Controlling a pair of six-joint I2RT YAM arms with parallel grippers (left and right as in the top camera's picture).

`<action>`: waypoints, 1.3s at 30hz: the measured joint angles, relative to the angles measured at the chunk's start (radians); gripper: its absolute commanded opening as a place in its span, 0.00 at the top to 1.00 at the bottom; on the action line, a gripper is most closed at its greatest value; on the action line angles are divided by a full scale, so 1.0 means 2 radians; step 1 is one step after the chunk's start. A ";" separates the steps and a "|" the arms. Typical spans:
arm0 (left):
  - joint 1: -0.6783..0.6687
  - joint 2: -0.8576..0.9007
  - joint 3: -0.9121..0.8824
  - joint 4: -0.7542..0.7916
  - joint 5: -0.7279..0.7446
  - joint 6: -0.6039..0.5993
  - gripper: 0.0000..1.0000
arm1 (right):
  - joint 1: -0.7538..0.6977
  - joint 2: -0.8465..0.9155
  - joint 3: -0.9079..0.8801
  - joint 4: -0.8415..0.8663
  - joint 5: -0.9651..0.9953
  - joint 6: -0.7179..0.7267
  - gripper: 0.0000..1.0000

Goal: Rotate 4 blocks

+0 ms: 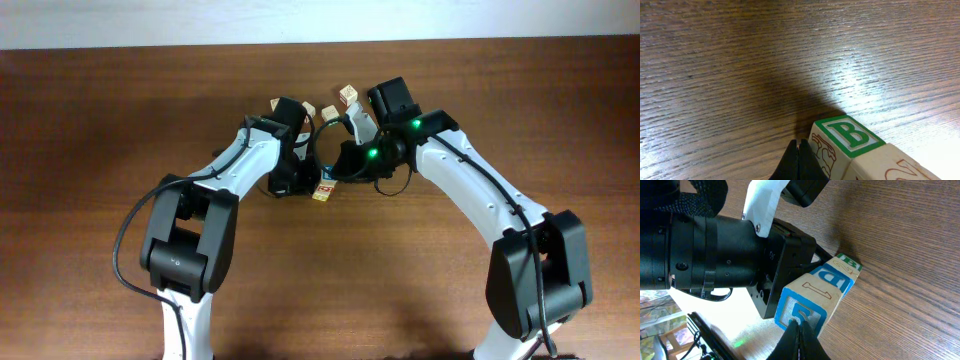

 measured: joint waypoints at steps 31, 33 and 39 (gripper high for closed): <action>0.076 0.000 0.000 0.004 0.026 0.000 1.00 | 0.024 0.003 0.004 0.029 0.030 0.043 0.85; 0.076 0.000 0.000 0.004 0.026 0.000 1.00 | 0.024 0.002 0.005 0.027 0.026 0.045 0.82; 0.076 0.000 0.000 0.004 0.027 0.000 1.00 | 0.024 0.006 0.028 -0.013 0.035 0.046 0.81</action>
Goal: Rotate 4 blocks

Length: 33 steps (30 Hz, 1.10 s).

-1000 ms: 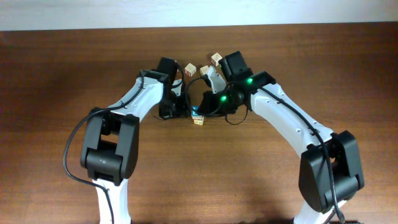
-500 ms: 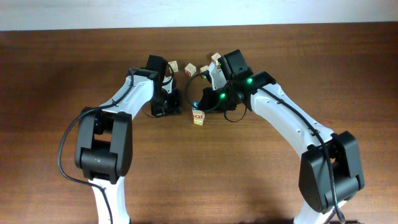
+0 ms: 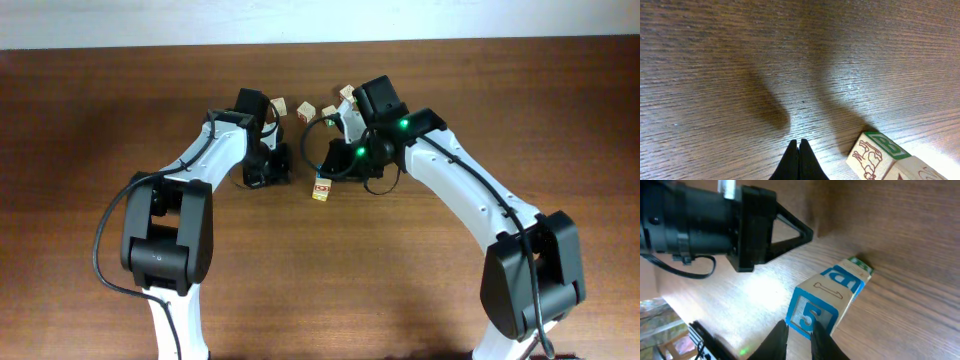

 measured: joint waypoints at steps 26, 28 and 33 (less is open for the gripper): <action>0.045 -0.348 0.100 -0.092 -0.134 0.128 0.01 | -0.052 -0.145 0.410 -0.419 0.250 -0.098 0.02; 0.045 -0.352 0.100 -0.093 -0.140 0.131 0.01 | -0.052 -0.210 0.413 -0.442 0.277 -0.098 0.02; 0.045 -0.351 0.100 -0.093 -0.143 0.134 0.01 | -0.052 -0.341 0.418 -0.443 0.290 -0.098 0.02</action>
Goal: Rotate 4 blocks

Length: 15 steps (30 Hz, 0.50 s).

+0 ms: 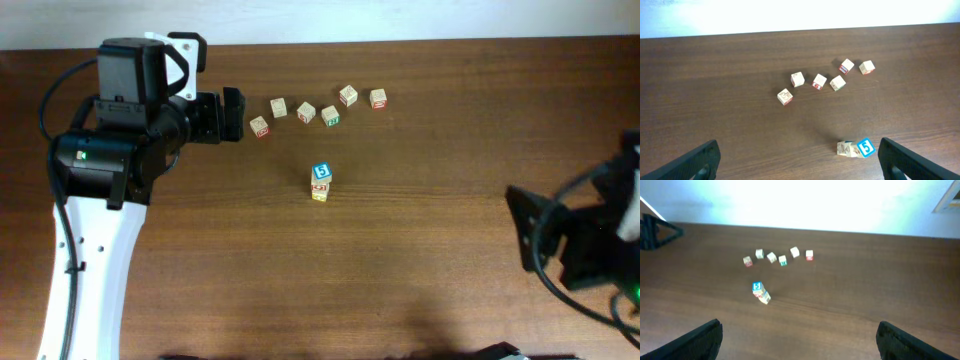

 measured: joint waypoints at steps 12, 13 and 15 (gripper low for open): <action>0.000 0.000 0.000 0.000 0.000 0.002 0.01 | -0.096 -0.114 -0.207 0.215 0.023 -0.066 0.02; 0.000 0.000 0.000 0.001 -0.001 0.002 0.01 | -0.113 -0.160 -0.276 0.261 0.014 -0.076 0.02; 0.000 0.000 0.000 0.001 0.000 0.002 0.01 | -0.137 -0.259 -0.452 0.406 0.001 -0.087 0.02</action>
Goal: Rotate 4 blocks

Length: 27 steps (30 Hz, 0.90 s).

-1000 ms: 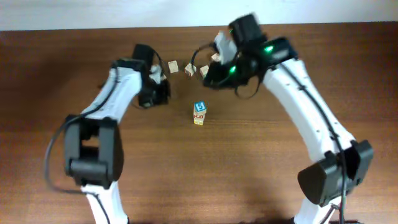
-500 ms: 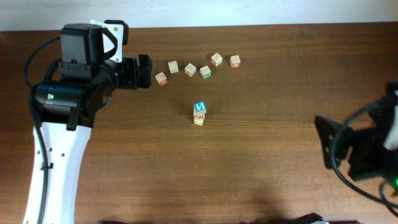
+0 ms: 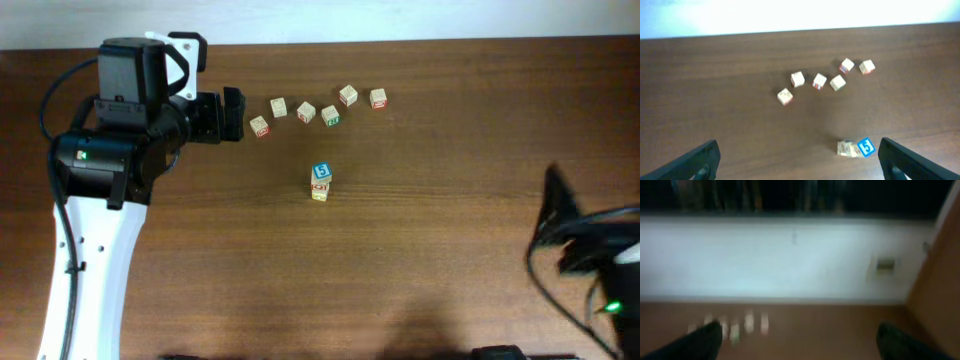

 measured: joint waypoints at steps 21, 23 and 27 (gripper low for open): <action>0.000 0.000 0.000 -0.001 0.000 0.000 0.01 | -0.030 -0.337 -0.717 0.403 -0.063 -0.007 0.02; 0.000 0.000 0.000 -0.001 0.000 0.000 0.01 | -0.030 -0.337 -0.717 0.403 -0.063 -0.008 0.02; 0.000 0.000 0.000 -0.001 0.000 0.000 0.01 | -0.030 -0.337 -0.717 0.403 -0.063 -0.008 0.02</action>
